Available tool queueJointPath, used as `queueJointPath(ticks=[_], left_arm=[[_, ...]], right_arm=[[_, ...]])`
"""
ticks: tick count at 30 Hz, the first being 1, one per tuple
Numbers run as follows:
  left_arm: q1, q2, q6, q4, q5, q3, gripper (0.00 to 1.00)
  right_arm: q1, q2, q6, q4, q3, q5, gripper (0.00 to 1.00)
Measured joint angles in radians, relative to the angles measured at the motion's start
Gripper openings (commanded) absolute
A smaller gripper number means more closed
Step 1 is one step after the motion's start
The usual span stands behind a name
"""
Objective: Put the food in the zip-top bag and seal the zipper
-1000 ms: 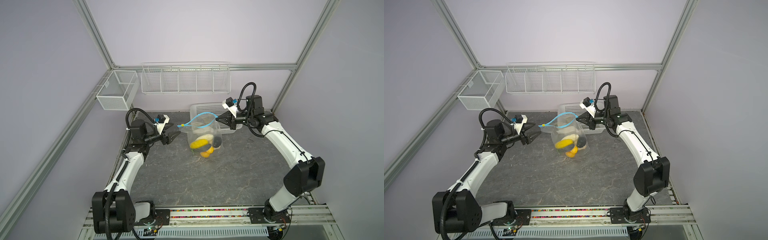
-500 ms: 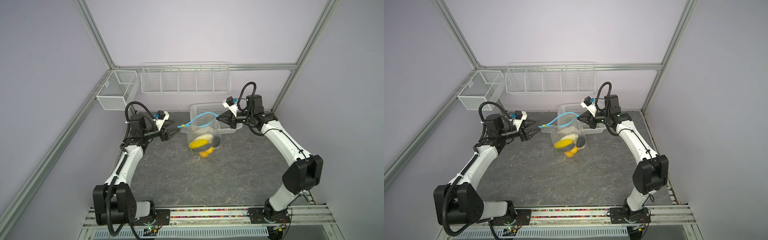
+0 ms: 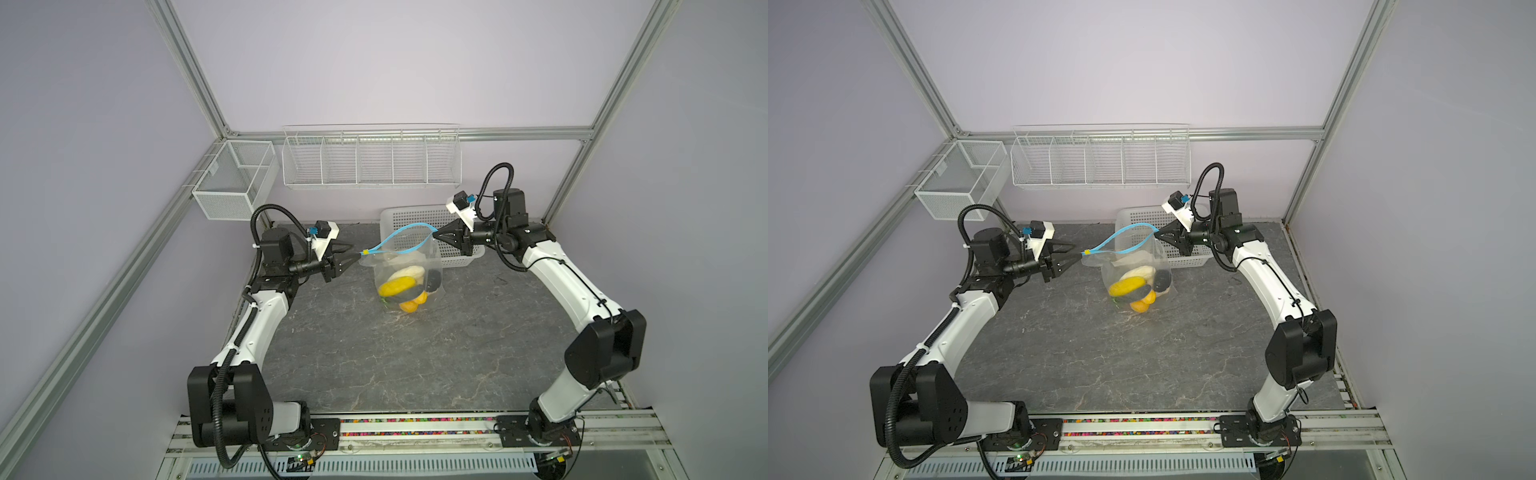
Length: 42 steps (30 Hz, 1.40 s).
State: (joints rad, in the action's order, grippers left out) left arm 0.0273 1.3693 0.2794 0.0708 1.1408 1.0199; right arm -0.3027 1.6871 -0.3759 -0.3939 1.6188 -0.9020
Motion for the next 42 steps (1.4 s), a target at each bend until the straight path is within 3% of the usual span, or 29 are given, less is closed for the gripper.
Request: queueJointPath(ticks=[9,15,17,20,26,31,37,42], left_arm=[[0.000,0.019,-0.127,0.117,0.031,-0.033,0.31],[0.004,0.036,-0.207,0.196,0.046,-0.035,0.11],[0.007,0.039,-0.228,0.206,0.045,-0.035,0.09],[0.008,0.040,-0.238,0.207,0.045,-0.035,0.12],[0.009,0.036,-0.226,0.179,0.038,-0.042,0.36],[0.014,0.035,-0.219,0.168,0.035,-0.052,0.36],[0.019,0.035,-0.214,0.159,0.035,-0.053,0.24],[0.023,0.023,-0.205,0.136,0.024,-0.055,0.00]], right_arm=[[0.000,0.000,0.003,0.003,0.000,0.008,0.06],[0.000,0.000,0.006,0.003,0.000,0.019,0.06],[0.000,0.000,0.007,0.003,0.000,0.020,0.06],[0.000,0.000,0.010,0.003,0.000,0.023,0.06],[0.001,0.000,0.011,0.008,0.000,0.023,0.06],[0.001,0.000,0.014,0.011,0.000,0.023,0.06],[0.001,0.000,0.017,0.012,0.000,0.023,0.06],[0.002,0.000,0.021,0.014,0.000,0.029,0.07]])
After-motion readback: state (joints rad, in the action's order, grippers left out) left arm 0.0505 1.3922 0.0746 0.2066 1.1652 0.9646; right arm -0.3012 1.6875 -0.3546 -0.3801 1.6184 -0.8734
